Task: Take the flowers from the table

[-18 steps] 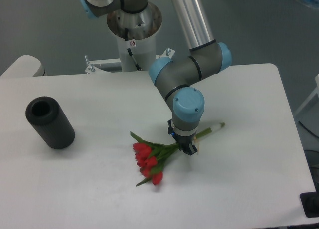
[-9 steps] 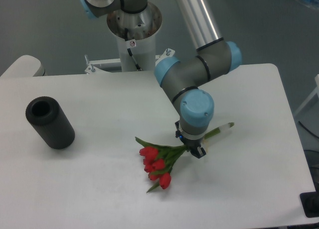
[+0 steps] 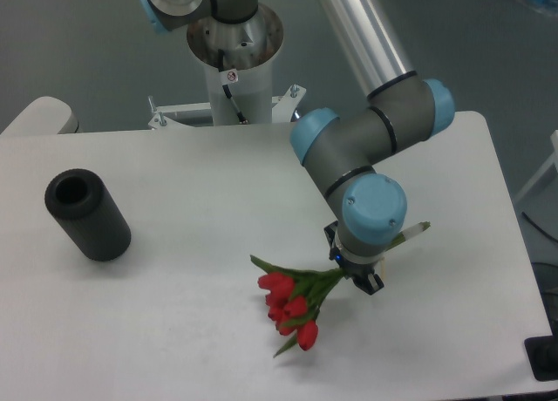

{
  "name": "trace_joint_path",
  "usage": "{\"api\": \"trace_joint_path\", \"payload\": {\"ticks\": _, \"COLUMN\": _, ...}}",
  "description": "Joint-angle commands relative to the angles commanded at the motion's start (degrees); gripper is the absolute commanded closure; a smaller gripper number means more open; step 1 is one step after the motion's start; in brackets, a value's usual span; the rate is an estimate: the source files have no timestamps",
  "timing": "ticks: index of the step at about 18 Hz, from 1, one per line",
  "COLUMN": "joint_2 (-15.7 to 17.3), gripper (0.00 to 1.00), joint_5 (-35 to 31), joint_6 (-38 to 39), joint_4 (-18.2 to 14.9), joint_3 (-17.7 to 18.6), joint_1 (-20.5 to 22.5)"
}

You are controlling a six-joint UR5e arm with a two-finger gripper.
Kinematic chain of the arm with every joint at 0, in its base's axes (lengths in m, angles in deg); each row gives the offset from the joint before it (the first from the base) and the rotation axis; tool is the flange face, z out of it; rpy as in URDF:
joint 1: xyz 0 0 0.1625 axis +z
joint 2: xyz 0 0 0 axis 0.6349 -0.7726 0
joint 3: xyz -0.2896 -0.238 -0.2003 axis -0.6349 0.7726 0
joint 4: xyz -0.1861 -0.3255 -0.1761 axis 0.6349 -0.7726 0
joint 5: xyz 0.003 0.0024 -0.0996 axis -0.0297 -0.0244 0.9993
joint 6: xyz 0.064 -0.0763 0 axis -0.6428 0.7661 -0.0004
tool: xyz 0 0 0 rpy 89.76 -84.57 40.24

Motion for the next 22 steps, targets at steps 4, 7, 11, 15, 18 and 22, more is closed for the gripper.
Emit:
{"api": "trace_joint_path", "payload": {"ticks": 4, "joint_2": -2.3, "gripper": 1.00, "joint_5": 0.1, "joint_6": 3.1, "joint_4": -0.2, "joint_3": -3.3, "joint_1": -0.1}}
{"api": "trace_joint_path", "payload": {"ticks": 7, "joint_2": -3.2, "gripper": 1.00, "joint_5": 0.6, "joint_6": 3.1, "joint_4": -0.2, "joint_3": -4.6, "joint_1": 0.1}}
{"api": "trace_joint_path", "payload": {"ticks": 11, "joint_2": -3.8, "gripper": 1.00, "joint_5": 0.3, "joint_6": 3.1, "joint_4": -0.9, "joint_3": -5.7, "joint_1": 0.0}}
{"api": "trace_joint_path", "payload": {"ticks": 15, "joint_2": -3.8, "gripper": 1.00, "joint_5": 0.2, "joint_6": 2.5, "joint_4": -1.1, "joint_3": -5.7, "joint_1": 0.0}}
{"api": "trace_joint_path", "payload": {"ticks": 18, "joint_2": -3.7, "gripper": 1.00, "joint_5": 0.2, "joint_6": 2.4, "joint_4": -0.9, "joint_3": -5.5, "joint_1": -0.1}}
{"api": "trace_joint_path", "payload": {"ticks": 22, "joint_2": -3.5, "gripper": 1.00, "joint_5": 0.4, "joint_6": 2.5, "joint_4": -0.7, "joint_3": -5.2, "joint_1": -0.1}}
